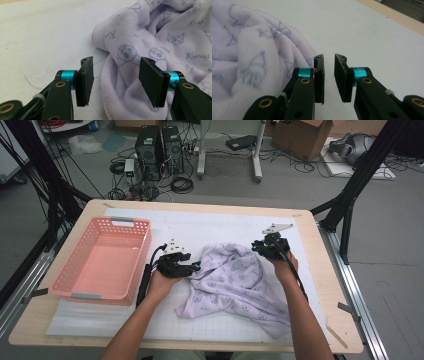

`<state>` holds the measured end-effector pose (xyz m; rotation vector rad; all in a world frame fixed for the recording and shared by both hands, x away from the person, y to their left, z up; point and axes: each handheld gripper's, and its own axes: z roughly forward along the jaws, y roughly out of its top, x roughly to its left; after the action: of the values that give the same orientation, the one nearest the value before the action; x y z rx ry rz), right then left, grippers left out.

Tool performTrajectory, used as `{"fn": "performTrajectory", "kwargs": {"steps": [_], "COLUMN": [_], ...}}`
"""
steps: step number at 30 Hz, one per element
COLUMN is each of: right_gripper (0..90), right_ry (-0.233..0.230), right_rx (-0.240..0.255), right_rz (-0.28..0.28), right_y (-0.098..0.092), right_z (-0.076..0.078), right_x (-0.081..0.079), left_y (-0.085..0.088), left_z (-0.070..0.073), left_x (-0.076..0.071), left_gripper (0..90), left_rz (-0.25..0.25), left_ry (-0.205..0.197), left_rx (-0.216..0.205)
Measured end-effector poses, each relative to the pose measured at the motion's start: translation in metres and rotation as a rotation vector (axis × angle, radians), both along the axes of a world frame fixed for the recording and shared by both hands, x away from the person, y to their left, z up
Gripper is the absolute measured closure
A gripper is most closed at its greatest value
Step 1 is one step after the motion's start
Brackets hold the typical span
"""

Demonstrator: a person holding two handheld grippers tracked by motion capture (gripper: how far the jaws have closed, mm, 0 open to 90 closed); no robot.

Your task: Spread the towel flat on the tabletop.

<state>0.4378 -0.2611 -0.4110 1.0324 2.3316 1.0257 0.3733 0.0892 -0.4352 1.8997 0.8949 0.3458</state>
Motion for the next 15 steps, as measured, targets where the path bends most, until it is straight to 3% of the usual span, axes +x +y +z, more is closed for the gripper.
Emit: {"fn": "performTrajectory", "kwargs": {"steps": [3, 7, 9, 15], "right_gripper": [71.0, 57.7, 57.7, 55.5], "right_ry": [0.058, 0.122, 0.158, 0.229], "right_rx": [-0.005, 0.078, 0.114, 0.133], "right_rz": [0.048, 0.123, 0.173, 0.274], "right_y": [0.016, 0.028, 0.033, 0.053], "right_z": [-0.009, -0.017, -0.019, -0.026], "right_x": [0.011, 0.013, 0.012, 0.004], "left_y": [0.003, 0.007, 0.007, 0.005], "left_z": [0.001, 0.002, 0.002, 0.000], "left_x": [0.000, 0.000, 0.000, 0.000], "left_gripper": [45.8, 45.7, 45.5, 44.2], "left_rz": [0.007, 0.015, 0.016, 0.005], "left_ry": [0.005, 0.007, 0.011, 0.010], "left_rx": [-0.001, 0.000, 0.000, -0.005]}}
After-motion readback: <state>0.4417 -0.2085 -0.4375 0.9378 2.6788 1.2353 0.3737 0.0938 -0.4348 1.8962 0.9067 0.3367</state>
